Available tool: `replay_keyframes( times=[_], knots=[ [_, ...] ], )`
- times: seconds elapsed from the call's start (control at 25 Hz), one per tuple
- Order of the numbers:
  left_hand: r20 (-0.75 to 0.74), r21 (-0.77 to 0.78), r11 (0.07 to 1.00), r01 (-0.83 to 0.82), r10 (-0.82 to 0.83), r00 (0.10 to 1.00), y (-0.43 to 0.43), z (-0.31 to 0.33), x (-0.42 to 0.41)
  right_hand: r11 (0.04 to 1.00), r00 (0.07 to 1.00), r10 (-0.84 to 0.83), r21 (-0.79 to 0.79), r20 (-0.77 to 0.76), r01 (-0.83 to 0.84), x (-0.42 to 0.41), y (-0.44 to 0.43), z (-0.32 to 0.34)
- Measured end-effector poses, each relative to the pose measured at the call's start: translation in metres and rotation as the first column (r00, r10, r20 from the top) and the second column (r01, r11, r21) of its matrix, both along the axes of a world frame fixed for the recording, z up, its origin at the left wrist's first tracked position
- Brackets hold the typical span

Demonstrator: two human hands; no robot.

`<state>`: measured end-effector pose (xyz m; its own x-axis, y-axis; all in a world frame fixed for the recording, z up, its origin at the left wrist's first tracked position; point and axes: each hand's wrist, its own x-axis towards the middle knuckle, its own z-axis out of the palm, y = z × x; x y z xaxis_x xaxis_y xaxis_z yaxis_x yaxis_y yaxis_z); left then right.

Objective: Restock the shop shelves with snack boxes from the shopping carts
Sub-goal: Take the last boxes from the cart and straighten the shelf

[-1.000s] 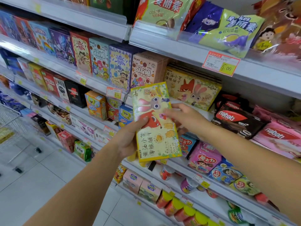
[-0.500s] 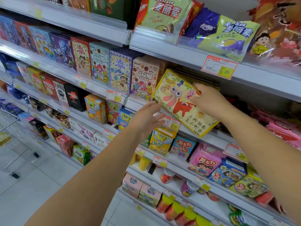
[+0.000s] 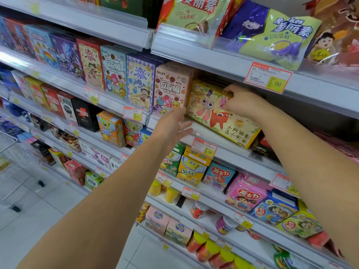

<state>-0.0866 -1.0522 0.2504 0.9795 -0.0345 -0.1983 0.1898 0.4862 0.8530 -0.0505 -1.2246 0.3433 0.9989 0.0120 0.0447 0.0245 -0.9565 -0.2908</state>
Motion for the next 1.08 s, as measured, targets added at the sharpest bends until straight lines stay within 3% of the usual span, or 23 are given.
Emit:
replay_keyframes(
  times=[0.2,0.36,0.44,0.48,0.56,0.68,0.76,0.8,0.84,0.92,0.96,1.0,1.08],
  knots=[
    [-0.072,0.174,0.975,0.14,-0.129,0.989,-0.004,0.002,-0.002,0.983,0.995,-0.1,0.156,-0.002,0.099,-0.009,-0.012,0.001],
    [-0.139,0.194,0.95,0.243,-0.219,0.966,-0.017,0.009,-0.007,0.949,0.981,-0.191,0.25,-0.034,0.193,-0.017,-0.016,0.006],
    [-0.168,0.222,0.929,0.296,-0.263,0.95,-0.018,0.01,-0.01,0.909,0.981,-0.19,0.371,-0.035,0.189,-0.022,-0.017,0.008],
    [-0.189,0.236,0.913,0.332,-0.292,0.937,-0.016,0.011,-0.013,0.846,0.981,-0.192,0.499,-0.04,0.186,-0.025,-0.017,0.006],
    [-0.218,0.267,0.869,0.416,-0.366,0.905,-0.011,0.011,-0.021,0.629,0.971,-0.203,0.744,-0.123,0.226,-0.035,-0.014,-0.004],
    [-0.199,0.266,0.842,0.468,-0.428,0.882,0.003,0.009,-0.038,0.437,0.946,-0.136,0.839,-0.295,0.324,-0.055,-0.005,-0.023],
    [-0.173,0.374,0.804,0.463,-0.43,0.886,0.023,0.009,-0.047,0.406,0.95,-0.139,0.859,-0.279,0.311,-0.066,0.0,-0.032],
    [-0.157,0.459,0.756,0.466,-0.447,0.881,0.037,0.011,-0.049,0.472,0.962,-0.182,0.84,-0.204,0.267,-0.07,0.0,-0.032],
    [-0.138,0.547,0.694,0.468,-0.477,0.868,0.05,0.013,-0.051,0.607,0.973,-0.217,0.769,-0.08,0.199,-0.074,-0.002,-0.03],
    [-0.115,0.733,0.53,0.426,-0.521,0.846,0.072,0.022,-0.053,0.92,0.981,-0.079,0.392,0.175,0.004,-0.081,-0.006,-0.025],
    [-0.122,0.831,0.411,0.374,-0.522,0.844,0.078,0.028,-0.053,0.987,0.968,0.061,0.127,0.242,-0.094,-0.086,-0.006,-0.023],
    [-0.135,0.908,0.278,0.314,-0.516,0.846,0.083,0.033,-0.051,0.981,0.947,0.19,-0.096,0.259,-0.17,-0.09,-0.004,-0.022],
    [-0.101,0.974,0.123,0.189,-0.511,0.853,0.086,0.041,-0.044,0.933,0.938,0.291,-0.271,0.186,-0.236,-0.094,0.0,-0.02]
  ],
)
